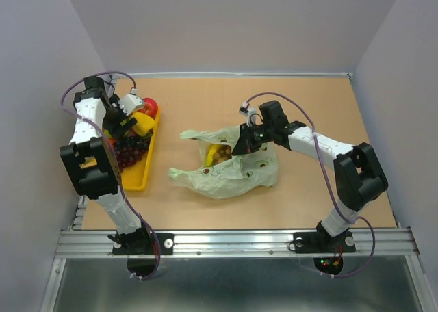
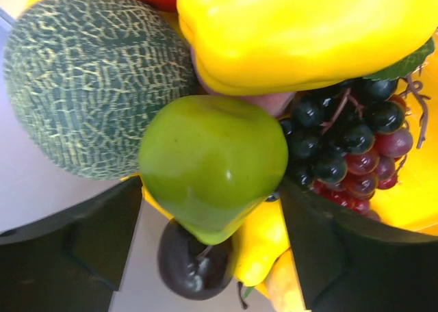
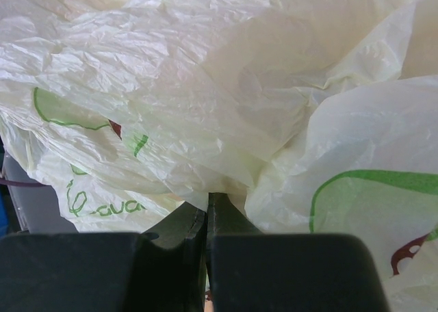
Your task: Place the fake fruits into the plastic bag and tie a complex knot
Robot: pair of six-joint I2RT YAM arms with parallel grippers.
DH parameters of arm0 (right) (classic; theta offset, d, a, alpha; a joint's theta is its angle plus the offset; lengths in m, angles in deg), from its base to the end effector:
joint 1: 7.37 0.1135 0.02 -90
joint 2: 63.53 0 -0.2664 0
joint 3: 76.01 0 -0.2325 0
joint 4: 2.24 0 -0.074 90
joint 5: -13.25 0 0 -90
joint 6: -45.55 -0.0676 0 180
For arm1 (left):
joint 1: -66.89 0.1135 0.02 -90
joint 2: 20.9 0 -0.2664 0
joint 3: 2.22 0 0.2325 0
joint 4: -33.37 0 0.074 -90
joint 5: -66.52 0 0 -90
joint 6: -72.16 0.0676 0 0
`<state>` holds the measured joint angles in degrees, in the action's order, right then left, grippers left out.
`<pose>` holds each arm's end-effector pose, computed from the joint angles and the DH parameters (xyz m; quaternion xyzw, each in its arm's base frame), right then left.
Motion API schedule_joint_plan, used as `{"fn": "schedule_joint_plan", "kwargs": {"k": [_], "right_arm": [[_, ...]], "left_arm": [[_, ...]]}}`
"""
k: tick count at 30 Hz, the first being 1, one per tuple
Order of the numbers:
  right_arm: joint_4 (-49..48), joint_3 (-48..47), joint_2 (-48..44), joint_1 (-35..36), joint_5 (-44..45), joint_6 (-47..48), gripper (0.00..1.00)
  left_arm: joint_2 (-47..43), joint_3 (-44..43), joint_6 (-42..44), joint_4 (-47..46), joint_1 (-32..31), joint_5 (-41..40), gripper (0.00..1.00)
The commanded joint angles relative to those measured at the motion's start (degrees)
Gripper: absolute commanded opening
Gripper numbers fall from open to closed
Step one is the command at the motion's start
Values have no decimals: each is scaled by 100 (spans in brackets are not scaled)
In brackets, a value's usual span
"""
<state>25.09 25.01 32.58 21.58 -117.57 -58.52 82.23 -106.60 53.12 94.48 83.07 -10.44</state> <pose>0.2935 0.2129 0.2222 -0.2457 0.8394 0.4322 0.2196 0.3723 0.0921 0.2571 0.4676 0.8382 0.0986 0.2627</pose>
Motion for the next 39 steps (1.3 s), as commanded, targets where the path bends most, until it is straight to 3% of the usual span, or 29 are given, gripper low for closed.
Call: {"fn": "schedule_joint_plan", "kwargs": {"k": [1,3,6,10,16,20,25,28,32,36,39], "right_arm": [[-122,-321,12,23,21,123,0],[-113,-303,4,32,30,141,0],[-122,-303,4,32,30,141,0],[-104,-320,-40,23,39,132,0],[-78,-426,-93,23,74,115,0],[-78,-514,-93,23,65,97,0],[-43,-672,-84,23,13,71,0],[1,-751,-154,23,-5,88,0],[150,-699,-321,23,-5,211,0],[247,-611,-436,23,-67,273,0],[291,-576,-462,23,-75,352,0]], "left_arm": [[-13,31,67,78,7,120,82],[5,-109,59,341,25,199,59],[-65,-294,-3,482,86,330,45],[-354,-793,-65,981,139,707,34],[-1188,-972,-73,1810,87,1587,30],[-2504,246,-11,1810,-465,1973,27],[-3272,1295,-679,1792,-1379,2939,22],[-3466,1691,-1538,1337,-2048,3450,22],[-3415,1964,-2577,100,-2889,3548,22],[-3168,2245,-4076,-1430,-3639,3180,20],[-2773,2290,-4590,-2556,-4008,2757,19]]}}
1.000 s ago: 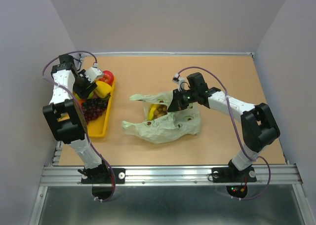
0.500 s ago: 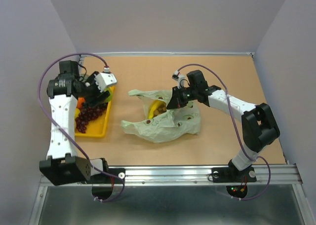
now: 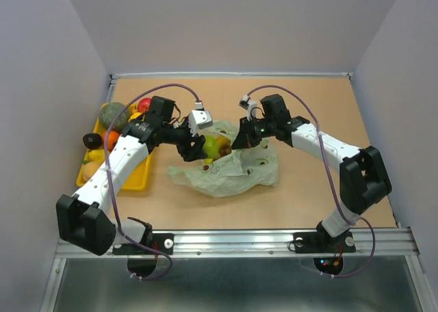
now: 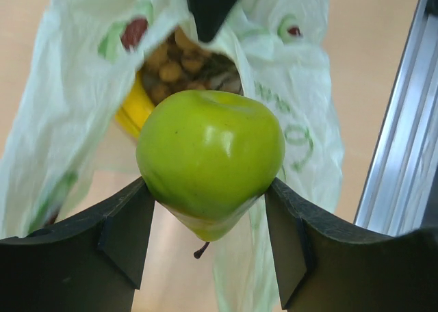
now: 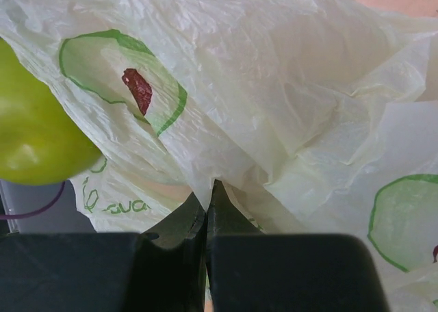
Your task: Place the fake fruits into the plastic bag and tie a complex knot
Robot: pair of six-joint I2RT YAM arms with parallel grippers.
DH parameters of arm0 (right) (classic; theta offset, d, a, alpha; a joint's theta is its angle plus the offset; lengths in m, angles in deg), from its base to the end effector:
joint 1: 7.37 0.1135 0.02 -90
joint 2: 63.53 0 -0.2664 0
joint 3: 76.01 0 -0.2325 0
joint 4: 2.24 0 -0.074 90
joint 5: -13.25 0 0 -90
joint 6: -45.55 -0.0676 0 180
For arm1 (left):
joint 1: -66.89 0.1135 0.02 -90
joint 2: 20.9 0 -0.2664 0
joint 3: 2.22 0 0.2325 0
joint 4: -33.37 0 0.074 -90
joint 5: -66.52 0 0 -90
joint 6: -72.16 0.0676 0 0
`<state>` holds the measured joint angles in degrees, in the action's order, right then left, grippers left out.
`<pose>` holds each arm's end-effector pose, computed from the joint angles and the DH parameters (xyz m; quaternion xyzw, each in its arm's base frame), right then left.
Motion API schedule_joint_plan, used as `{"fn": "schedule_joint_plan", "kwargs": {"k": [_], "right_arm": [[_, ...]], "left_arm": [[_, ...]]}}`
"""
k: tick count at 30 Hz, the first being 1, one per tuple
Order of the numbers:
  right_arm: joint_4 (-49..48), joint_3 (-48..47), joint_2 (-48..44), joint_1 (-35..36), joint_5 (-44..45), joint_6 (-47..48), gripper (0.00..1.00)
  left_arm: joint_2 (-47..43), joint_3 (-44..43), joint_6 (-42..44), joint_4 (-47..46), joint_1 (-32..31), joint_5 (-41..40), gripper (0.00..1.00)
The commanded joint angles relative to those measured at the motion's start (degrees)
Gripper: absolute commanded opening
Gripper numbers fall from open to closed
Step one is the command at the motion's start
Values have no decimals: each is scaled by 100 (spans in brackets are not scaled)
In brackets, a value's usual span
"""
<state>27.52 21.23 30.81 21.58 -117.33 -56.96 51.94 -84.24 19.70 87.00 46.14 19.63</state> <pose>0.2955 0.2137 0.2497 -0.2636 0.8254 0.4323 0.2496 0.2258 -0.1350 0.3188 0.5419 0.6797 -0.2826 0.4056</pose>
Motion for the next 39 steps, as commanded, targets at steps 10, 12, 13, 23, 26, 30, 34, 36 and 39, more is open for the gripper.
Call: {"fn": "schedule_joint_plan", "kwargs": {"k": [10,12,13,23,26,30,34,36,39], "right_arm": [[92,-645,-277,-82,287,627,0],[93,-768,-206,-222,261,601,1],[92,-777,-197,-240,278,601,1],[92,-549,-224,-390,67,557,0],[92,-470,-215,-399,164,557,0],[110,-417,-206,-408,296,531,0],[101,-364,-92,-399,532,417,0],[101,-391,-22,-399,612,337,0],[92,-417,84,-399,586,259,0]], "left_arm": [[1004,589,-3076,-4893,-764,-1551,18],[1161,677,-3427,-5457,-799,-1796,18],[1258,660,-3507,-5580,-816,-1876,19],[2119,678,-4376,-6416,-878,-2718,46],[2410,406,-4352,-6338,-878,-2826,67],[2035,247,-3547,-5715,-851,-1817,89],[1059,501,-2667,-4704,-781,-1341,99],[446,712,-2402,-4090,-597,-1069,99],[-267,844,-2102,-3193,-142,-666,99]]}}
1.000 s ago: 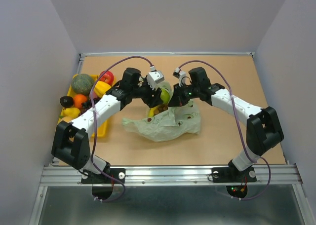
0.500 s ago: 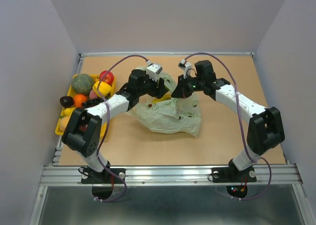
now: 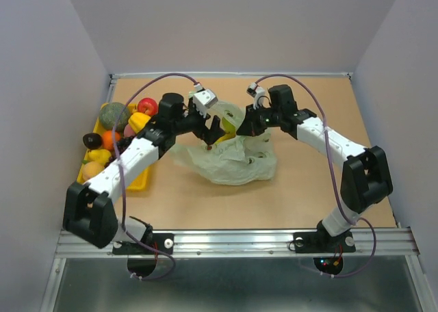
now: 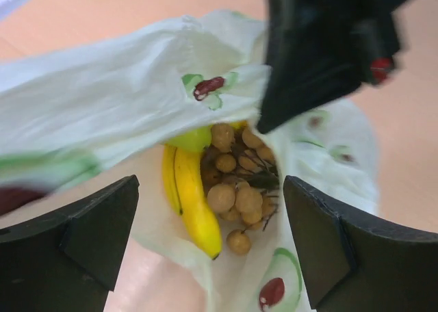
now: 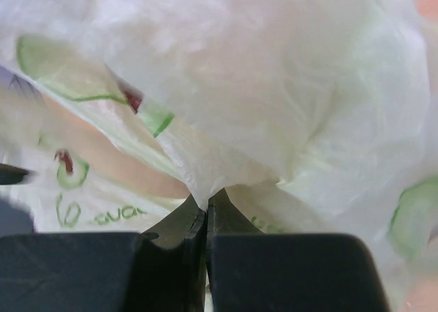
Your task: Place the fake fruits into the plastic bag and tie a complex knot
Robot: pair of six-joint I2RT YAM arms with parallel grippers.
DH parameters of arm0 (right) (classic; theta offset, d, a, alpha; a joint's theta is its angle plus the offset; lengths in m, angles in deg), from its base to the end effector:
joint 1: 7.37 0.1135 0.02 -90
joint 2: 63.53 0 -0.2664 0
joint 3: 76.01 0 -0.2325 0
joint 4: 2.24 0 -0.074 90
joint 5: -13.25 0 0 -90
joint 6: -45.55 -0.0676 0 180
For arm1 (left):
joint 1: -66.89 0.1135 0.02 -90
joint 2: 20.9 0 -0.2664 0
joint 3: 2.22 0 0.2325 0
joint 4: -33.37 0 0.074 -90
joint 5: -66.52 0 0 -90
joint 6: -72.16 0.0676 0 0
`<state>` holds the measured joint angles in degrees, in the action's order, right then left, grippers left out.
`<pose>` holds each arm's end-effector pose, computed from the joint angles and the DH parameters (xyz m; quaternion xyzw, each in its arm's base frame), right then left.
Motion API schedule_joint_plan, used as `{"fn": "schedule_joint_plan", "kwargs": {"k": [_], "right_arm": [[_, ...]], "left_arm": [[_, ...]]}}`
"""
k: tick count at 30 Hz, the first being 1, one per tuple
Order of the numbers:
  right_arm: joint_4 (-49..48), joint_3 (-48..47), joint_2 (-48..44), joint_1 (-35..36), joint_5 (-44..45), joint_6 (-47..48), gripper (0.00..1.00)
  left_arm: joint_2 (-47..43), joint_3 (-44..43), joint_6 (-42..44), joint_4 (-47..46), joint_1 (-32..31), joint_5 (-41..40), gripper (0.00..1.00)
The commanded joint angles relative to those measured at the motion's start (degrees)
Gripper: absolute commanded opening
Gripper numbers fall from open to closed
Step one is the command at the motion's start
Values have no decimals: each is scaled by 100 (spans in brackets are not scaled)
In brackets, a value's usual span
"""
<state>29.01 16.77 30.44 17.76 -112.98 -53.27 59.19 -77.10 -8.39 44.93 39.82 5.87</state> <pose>0.3186 0.1936 0.2728 -0.2561 0.8263 0.3889 0.3169 0.2814 -0.1810 0.3165 0.3868 0.6900 -0.2893 0.5390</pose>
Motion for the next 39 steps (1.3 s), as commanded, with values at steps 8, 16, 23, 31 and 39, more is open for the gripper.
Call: {"fn": "schedule_joint_plan", "kwargs": {"k": [8,16,23,31,39], "right_arm": [[-135,152,376,-8,169,-304,0],[-240,134,526,-8,81,-489,0],[-249,152,403,255,-183,-428,0],[-241,169,411,344,-139,-331,0],[-241,169,446,344,-139,-270,0]], "left_arm": [[-2270,262,215,1676,2345,265,98],[-2270,428,120,1958,2662,197,98],[-1358,-1,-1557,1763,3182,-2536,95],[-206,-643,-2421,1720,3296,-3628,99],[911,-1224,-2835,1528,3357,-3630,99]]}}
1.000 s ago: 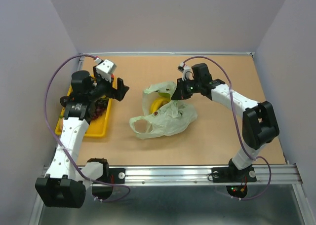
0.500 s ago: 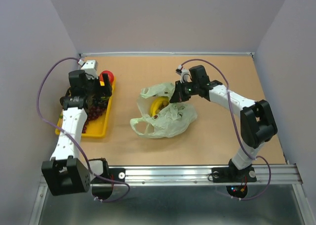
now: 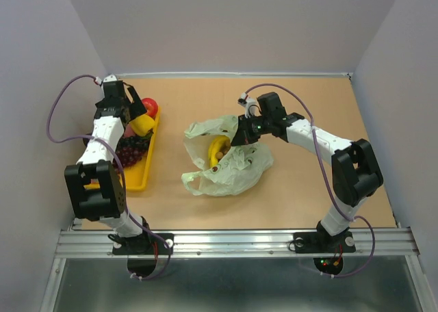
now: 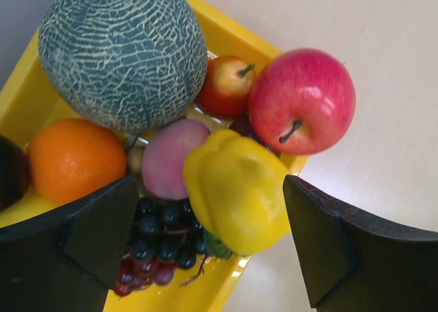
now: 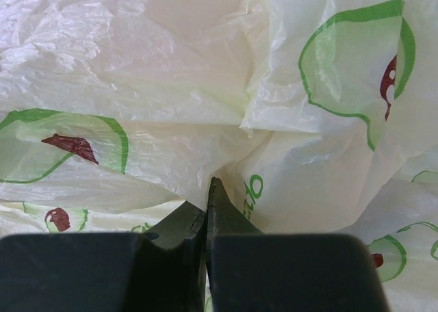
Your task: Place the fake fruits into the plastic bag and tie a complex knot
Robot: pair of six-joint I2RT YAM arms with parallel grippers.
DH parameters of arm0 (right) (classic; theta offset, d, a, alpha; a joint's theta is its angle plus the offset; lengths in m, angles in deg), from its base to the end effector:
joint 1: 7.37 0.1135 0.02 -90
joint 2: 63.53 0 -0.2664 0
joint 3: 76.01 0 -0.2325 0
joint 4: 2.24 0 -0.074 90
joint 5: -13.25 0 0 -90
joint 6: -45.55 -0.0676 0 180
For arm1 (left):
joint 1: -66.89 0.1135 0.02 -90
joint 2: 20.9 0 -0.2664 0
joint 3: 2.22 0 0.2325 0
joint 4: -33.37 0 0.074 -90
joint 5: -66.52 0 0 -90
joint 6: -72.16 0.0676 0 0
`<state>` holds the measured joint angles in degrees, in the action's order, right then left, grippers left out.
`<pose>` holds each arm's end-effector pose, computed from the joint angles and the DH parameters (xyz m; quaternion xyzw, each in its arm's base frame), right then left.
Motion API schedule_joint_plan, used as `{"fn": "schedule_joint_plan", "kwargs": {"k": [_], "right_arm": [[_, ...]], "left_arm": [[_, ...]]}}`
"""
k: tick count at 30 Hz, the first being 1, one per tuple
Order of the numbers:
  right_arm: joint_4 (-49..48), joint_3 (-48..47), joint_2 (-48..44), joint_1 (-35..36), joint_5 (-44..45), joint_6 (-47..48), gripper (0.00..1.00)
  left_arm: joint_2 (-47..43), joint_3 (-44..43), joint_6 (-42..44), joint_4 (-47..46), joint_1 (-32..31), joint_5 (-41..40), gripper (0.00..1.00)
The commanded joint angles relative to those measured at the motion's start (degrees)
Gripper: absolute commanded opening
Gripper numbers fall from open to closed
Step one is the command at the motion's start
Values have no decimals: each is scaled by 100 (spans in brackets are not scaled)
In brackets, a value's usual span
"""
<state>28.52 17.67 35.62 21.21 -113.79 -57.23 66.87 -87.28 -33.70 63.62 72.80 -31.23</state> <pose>0.3157 0.2184 0.2367 -0.2438 0.8460 0.4051 0.2464 0.3573 0.0462 0.2920 -0.1972 0.8548 0.0178 0.4797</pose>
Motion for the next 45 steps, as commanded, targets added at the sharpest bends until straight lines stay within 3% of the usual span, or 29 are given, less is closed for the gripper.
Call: {"fn": "schedule_joint_plan", "kwargs": {"k": [1,16,22,27,33,37,45], "right_arm": [[-193,88,-72,-1,-49,126,0],[-184,141,-124,-1,30,232,0],[-184,141,-151,-1,56,240,1],[-184,159,-160,-1,47,223,0],[-193,115,-133,-1,91,179,1],[-193,36,-72,-1,100,153,1],[-219,-359,166,7,65,-84,0]], "left_arm": [[170,-170,-304,-464,59,185,99],[750,67,-629,-518,77,625,98],[541,102,-620,-430,217,616,79],[145,94,-533,-238,358,739,59],[-671,120,-418,-53,411,1064,45],[-1076,181,-260,272,428,1442,40],[-2342,1683,-778,642,402,2716,37]]}}
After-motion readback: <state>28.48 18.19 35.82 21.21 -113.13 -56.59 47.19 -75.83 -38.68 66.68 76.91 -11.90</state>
